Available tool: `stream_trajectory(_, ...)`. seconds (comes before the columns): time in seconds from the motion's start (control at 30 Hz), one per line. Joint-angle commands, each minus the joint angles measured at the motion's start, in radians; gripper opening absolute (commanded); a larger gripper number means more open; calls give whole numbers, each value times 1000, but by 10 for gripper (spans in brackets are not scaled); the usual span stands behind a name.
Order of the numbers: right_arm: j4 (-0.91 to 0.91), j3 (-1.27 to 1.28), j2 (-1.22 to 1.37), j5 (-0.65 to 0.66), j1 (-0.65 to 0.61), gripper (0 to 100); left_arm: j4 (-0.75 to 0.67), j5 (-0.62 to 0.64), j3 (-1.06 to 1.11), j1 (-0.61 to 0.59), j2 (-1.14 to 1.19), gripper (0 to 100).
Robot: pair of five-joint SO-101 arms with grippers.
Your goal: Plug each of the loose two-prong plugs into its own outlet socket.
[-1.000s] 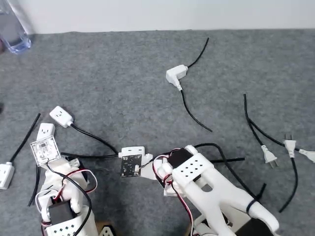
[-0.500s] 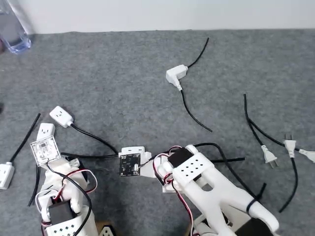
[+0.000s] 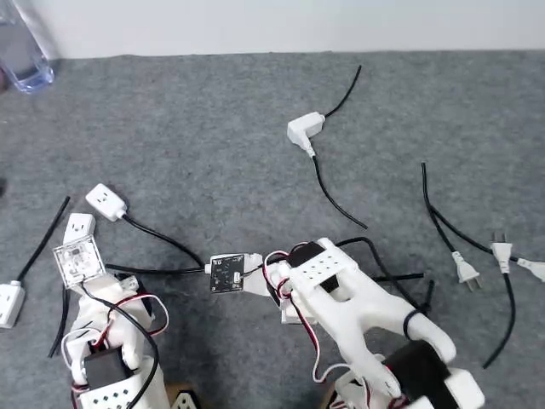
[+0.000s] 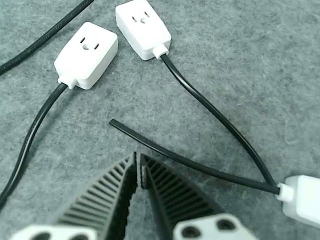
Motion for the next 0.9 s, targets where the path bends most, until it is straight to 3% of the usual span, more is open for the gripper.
stream_trajectory(0.0, -28, -48, 5, 35, 13, 299, 3, -6, -10, 6, -12, 14)
stream_trajectory(0.1, -28, -48, 5, 60, 13, 266, 3, -6, -10, 6, -12, 14)
stream_trajectory(0.87, -62, -135, 113, 107, 70, 276, 3, -6, -10, 5, -12, 14)
